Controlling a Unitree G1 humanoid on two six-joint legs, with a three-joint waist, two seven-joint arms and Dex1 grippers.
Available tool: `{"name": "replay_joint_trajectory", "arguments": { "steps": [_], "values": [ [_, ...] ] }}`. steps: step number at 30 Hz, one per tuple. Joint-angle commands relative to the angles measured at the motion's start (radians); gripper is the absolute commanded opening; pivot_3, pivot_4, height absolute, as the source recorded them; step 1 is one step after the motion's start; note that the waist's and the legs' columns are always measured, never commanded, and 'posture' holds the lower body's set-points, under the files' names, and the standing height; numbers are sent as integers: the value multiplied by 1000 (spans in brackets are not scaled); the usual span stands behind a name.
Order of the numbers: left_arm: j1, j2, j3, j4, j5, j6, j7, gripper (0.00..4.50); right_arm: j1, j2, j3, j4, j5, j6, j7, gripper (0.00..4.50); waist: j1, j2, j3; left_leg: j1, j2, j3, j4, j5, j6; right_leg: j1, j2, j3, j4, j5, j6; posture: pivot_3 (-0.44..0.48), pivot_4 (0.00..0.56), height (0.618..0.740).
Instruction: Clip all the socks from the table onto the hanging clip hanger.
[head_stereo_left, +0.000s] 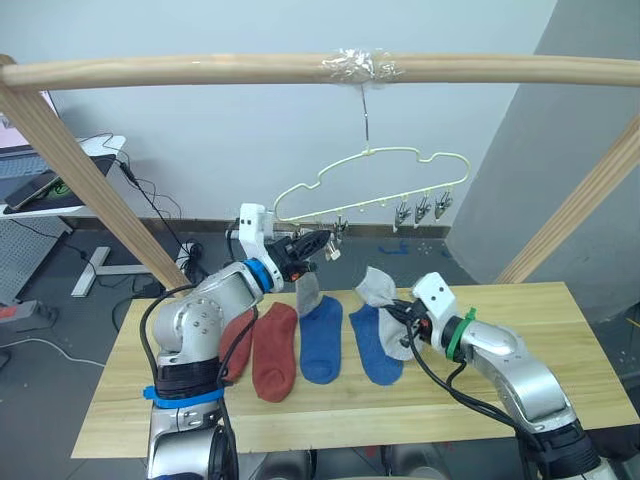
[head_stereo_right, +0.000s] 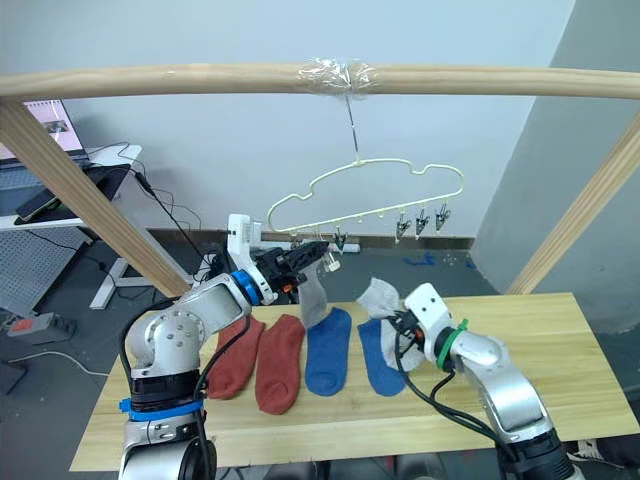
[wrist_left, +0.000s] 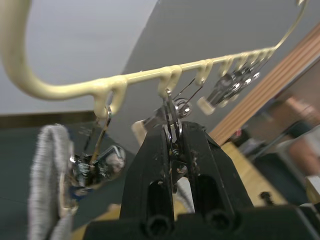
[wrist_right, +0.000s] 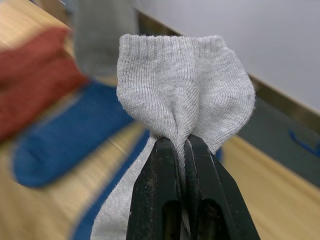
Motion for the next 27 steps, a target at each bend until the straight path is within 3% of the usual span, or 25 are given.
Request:
{"name": "replay_joint_trajectory", "arguments": {
  "steps": [1,10,27],
  "values": [
    [-35,-9,52,-16,-97,50,52,80,-44,43,21,-64,36,53,-15,39,0,0,0,0,0,0,0,0,0,0,0,0,0,0,0,-46,135,740],
    [-8,24,34,-52,-139,72,71,80,-128,124,-5,-102,90,145,-61,39,3,0,0,0,0,0,-1,0,0,-1,0,0,0,0,0,-41,133,740],
    [24,39,-12,-62,-141,28,66,80,-114,81,-38,-195,158,231,-88,39,2,0,0,0,0,1,-1,0,0,-1,0,1,-1,0,0,-47,139,740]
  ]
}}
